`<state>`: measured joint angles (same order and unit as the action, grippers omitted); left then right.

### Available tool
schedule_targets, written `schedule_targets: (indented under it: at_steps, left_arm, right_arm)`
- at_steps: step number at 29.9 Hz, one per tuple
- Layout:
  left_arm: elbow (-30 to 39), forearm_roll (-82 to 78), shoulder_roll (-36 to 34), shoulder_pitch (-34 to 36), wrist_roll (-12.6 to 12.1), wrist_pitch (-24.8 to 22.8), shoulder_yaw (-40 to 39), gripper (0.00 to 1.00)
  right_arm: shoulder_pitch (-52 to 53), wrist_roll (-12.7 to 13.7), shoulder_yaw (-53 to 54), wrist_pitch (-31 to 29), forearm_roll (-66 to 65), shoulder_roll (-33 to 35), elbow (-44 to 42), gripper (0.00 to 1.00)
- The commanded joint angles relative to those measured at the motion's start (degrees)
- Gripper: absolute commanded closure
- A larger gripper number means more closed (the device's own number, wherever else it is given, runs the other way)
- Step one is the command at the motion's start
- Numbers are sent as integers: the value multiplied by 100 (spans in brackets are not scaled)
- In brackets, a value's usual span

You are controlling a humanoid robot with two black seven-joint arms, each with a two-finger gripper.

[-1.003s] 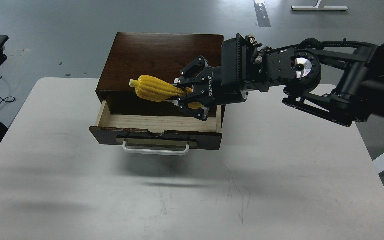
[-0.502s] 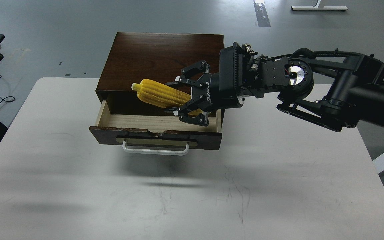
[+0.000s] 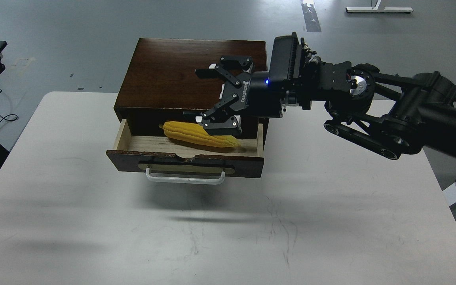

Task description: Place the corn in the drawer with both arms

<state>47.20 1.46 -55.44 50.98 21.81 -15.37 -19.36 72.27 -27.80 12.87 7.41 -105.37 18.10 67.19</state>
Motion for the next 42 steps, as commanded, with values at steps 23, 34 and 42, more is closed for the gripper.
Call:
schedule_targets:
  at_steps: [23, 34, 42]
  left_arm:
    - [26, 4, 182, -1, -27, -309, -24, 2]
    - [26, 30, 402, -71, -308, -458, -15, 2]
    - [9, 65, 692, -133, -344, -546, -6, 2]
  right_arm:
    - [-1109, 2366, 1815, -2490, 9833, 1020, -1788, 3]
    - [-2181, 3026, 2712, -2437, 10080, 1011, -1744, 3]
    - [-2498, 3017, 2861, -2437, 10071, 1037, -1753, 3]
